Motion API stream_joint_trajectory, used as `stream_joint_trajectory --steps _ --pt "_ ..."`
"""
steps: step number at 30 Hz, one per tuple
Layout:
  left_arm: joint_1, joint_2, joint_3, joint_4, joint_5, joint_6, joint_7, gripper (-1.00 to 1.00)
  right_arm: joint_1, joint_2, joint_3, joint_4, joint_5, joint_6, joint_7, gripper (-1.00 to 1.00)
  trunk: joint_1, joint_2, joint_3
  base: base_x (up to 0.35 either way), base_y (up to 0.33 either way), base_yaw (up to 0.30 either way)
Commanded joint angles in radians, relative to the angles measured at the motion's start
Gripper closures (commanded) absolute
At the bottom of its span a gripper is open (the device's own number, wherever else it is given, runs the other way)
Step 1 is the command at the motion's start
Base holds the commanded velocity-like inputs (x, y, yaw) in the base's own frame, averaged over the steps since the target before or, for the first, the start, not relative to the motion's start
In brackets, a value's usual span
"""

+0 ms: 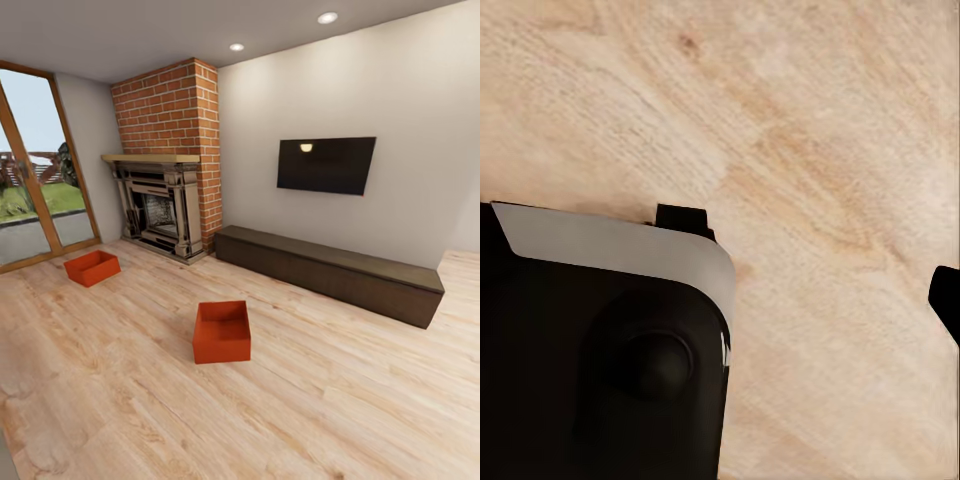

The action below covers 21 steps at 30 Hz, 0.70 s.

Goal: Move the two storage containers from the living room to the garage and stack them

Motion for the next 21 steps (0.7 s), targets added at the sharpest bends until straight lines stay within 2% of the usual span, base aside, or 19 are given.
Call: stream_joint_trajectory --steps 1,12,21 --pt "0.0 0.0 0.001 0.0 0.006 -0.002 -0.002 -1.0 -0.001 0.001 0.008 0.003 -0.008 -0.005 -0.001 -1.0 0.001 0.0 -0.001 0.322 0.0 0.269" --pt "0.0 0.0 0.001 0.0 0.006 -0.002 -0.002 -1.0 -0.001 0.0 0.008 0.003 -0.008 -0.005 -0.001 -1.0 0.001 0.0 -0.001 0.322 0.0 0.267" --pt "0.0 0.0 0.001 0.0 0.006 -0.002 -0.002 -1.0 -0.001 -0.001 0.008 0.003 -0.008 -0.006 -0.001 -1.0 0.001 0.0 -0.001 0.322 0.0 0.046"
